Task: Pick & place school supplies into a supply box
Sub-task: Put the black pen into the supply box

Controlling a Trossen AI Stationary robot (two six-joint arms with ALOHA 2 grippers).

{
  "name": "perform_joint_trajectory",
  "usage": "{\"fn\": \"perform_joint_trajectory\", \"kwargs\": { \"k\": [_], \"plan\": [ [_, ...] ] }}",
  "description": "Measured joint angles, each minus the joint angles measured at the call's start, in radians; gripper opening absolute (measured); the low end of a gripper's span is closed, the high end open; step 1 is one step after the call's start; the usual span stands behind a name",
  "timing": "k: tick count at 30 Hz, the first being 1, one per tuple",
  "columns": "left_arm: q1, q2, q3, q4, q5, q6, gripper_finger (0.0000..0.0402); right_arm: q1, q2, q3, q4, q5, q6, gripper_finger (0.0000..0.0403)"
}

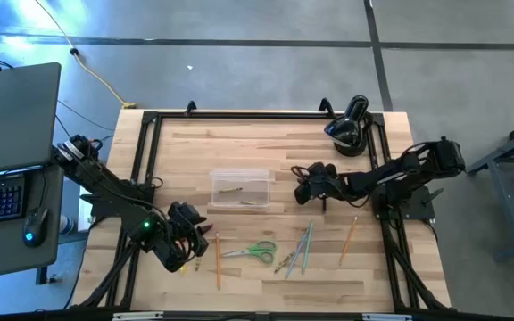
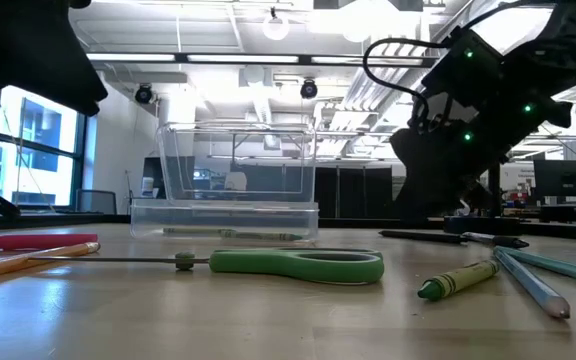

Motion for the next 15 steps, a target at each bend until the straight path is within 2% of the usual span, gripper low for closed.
{"fn": "perform_joint_trajectory", "kwargs": {
  "k": [10, 15],
  "plan": [
    [0.0, 0.0, 0.0, 0.004, 0.0, 0.0, 0.0179, 0.002, 0.0, 0.0, -0.01, 0.053, -0.054, 0.0122],
    [0.0, 0.0, 0.0, 0.005, 0.001, 0.0, 0.0179, 0.005, 0.0, 0.0, -0.088, 0.06, -0.048, 0.0122]
  ]
}}
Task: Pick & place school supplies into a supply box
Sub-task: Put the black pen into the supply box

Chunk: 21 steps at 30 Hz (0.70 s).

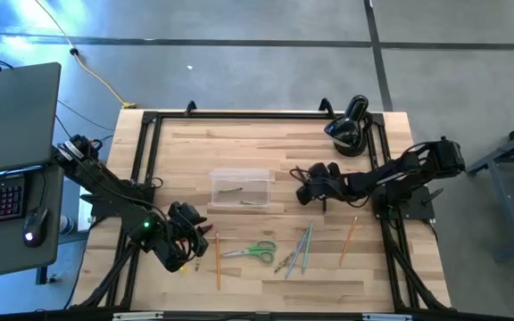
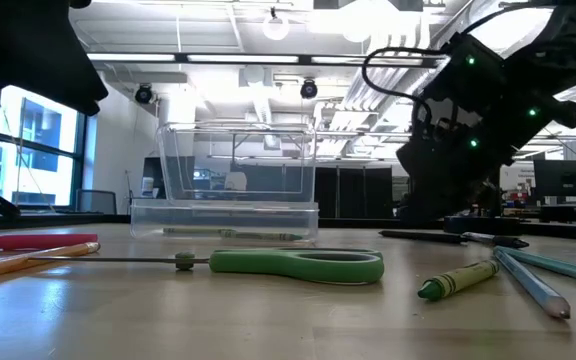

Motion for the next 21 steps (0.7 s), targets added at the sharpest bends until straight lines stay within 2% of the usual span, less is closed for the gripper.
{"fn": "perform_joint_trajectory", "kwargs": {
  "k": [15, 21],
  "plan": [
    [0.0, 0.0, 0.0, 0.0, 0.002, 0.0, 0.0179, 0.0, 0.007, 0.0, 0.003, 0.011, 0.0, 0.0122],
    [0.0, 0.0, 0.0, 0.0, 0.002, 0.0, 0.0179, 0.0, 0.078, 0.0, 0.048, 0.009, 0.0, 0.0122]
  ]
}}
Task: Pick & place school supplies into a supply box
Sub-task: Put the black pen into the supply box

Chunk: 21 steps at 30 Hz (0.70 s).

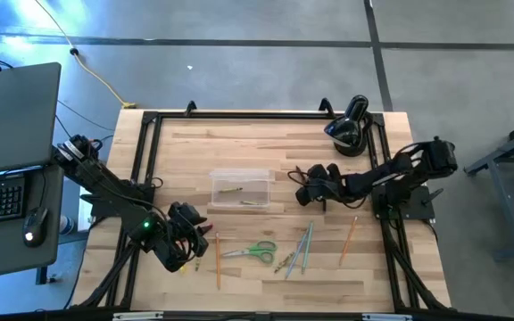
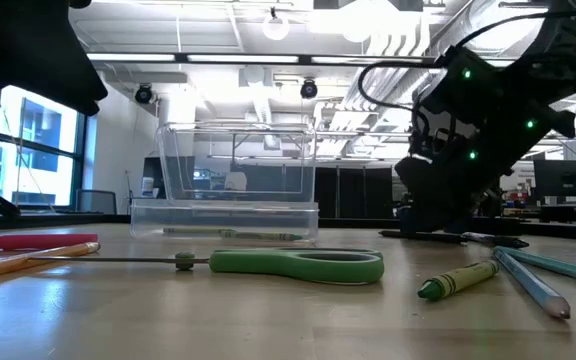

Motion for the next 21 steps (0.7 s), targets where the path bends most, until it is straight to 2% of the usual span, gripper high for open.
{"fn": "perform_joint_trajectory", "kwargs": {
  "k": [8, 14, 21],
  "plan": [
    [0.0, 0.0, 0.0, 0.0, 0.002, 0.0, 0.0179, 0.004, 0.08, 0.004, 0.062, 0.043, -0.004, 0.0122],
    [0.0, 0.0, 0.0, 0.0, 0.001, 0.0, 0.0179, 0.053, 0.087, 0.003, 0.056, 0.087, -0.104, 0.0122],
    [0.0, 0.0, 0.0, 0.0, -0.001, 0.0, 0.0179, 0.069, 0.097, 0.002, 0.071, 0.102, -0.045, 0.0122]
  ]
}}
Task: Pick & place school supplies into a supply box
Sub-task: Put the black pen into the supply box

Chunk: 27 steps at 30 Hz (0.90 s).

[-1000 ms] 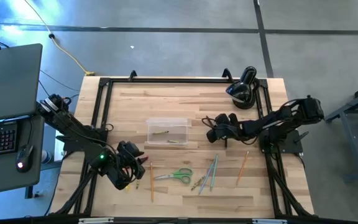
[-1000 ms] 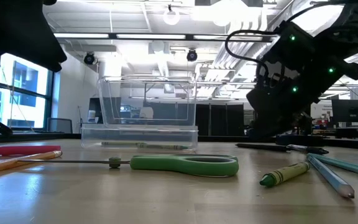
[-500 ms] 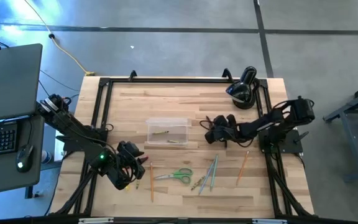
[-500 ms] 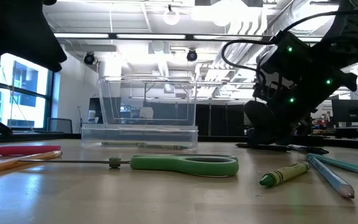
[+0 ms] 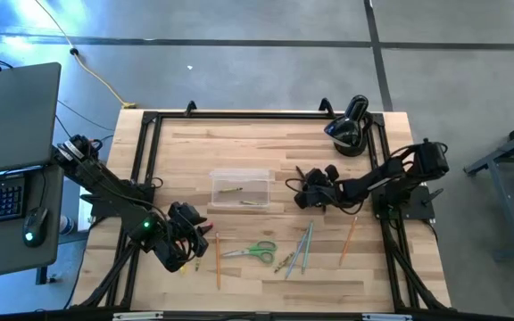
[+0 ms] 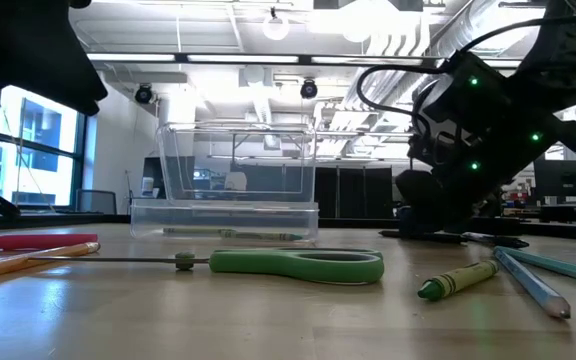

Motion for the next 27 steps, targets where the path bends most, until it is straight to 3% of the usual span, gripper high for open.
{"fn": "perform_joint_trajectory", "kwargs": {
  "k": [6, 14, 19, 27],
  "plan": [
    [0.0, 0.0, 0.0, 0.0, 0.0, 0.0, 0.0179, 0.002, 0.09, 0.0, 0.061, 0.035, 0.003, 0.0101],
    [0.0, 0.0, 0.0, 0.0, 0.001, 0.0, 0.0179, 0.001, 0.156, -0.001, 0.19, 0.059, -0.049, 0.0012],
    [0.0, 0.0, 0.0, 0.0, 0.0, 0.0, 0.0179, 0.0, 0.151, -0.004, 0.281, 0.054, -0.116, 0.0016],
    [0.0, 0.0, 0.0, 0.017, 0.0, 0.0, 0.0179, 0.067, -0.001, -0.003, 0.321, -0.111, -0.144, 0.0013]
  ]
}}
